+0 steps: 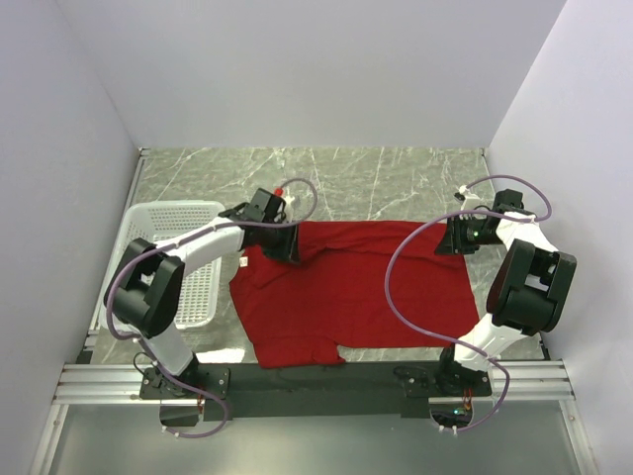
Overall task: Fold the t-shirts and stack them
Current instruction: Fold the tshirt
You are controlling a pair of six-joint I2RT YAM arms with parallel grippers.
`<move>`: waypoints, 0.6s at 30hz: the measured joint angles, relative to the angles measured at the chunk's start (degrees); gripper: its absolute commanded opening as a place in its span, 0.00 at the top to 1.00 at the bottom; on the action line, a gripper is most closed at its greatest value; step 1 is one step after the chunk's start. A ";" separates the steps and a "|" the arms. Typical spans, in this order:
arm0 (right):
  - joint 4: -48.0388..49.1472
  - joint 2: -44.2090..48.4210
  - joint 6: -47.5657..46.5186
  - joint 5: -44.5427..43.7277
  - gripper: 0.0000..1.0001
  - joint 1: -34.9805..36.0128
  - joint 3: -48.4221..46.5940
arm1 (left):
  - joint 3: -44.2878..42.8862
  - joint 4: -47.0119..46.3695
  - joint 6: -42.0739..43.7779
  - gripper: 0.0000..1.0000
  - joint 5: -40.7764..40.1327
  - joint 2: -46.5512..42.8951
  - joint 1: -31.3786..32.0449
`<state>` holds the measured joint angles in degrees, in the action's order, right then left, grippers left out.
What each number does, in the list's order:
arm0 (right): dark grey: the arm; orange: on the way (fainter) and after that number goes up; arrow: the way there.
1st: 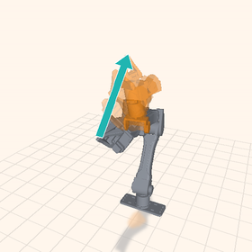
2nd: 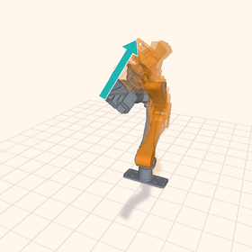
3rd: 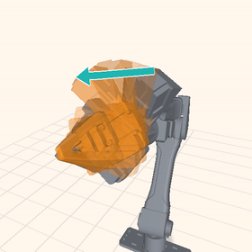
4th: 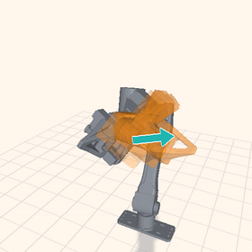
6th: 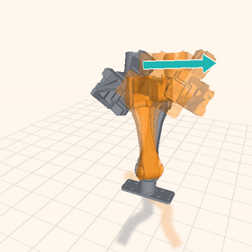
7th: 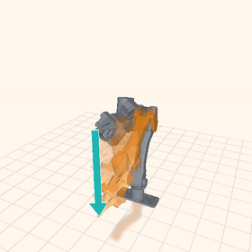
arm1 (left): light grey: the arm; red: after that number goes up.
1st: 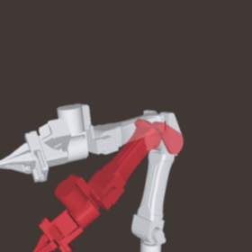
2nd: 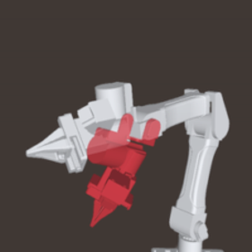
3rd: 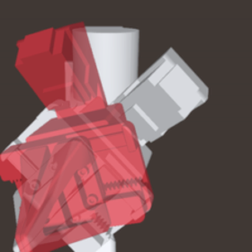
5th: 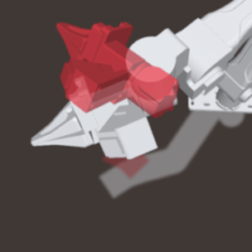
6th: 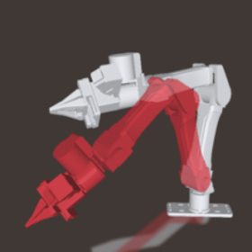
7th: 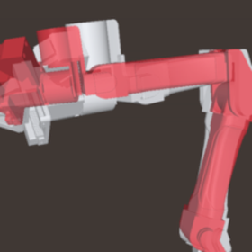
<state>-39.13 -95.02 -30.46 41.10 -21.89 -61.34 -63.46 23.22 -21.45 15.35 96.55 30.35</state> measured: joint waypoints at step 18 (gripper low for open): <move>0.50 0.09 -0.22 -1.70 0.64 3.19 1.79 | 5.31 2.49 -6.73 0.27 -14.27 -16.68 1.62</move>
<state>-38.63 -94.94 -30.68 39.40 -18.70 -59.55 -58.15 25.71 -28.18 1.08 79.88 31.97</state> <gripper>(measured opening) 0.354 0.739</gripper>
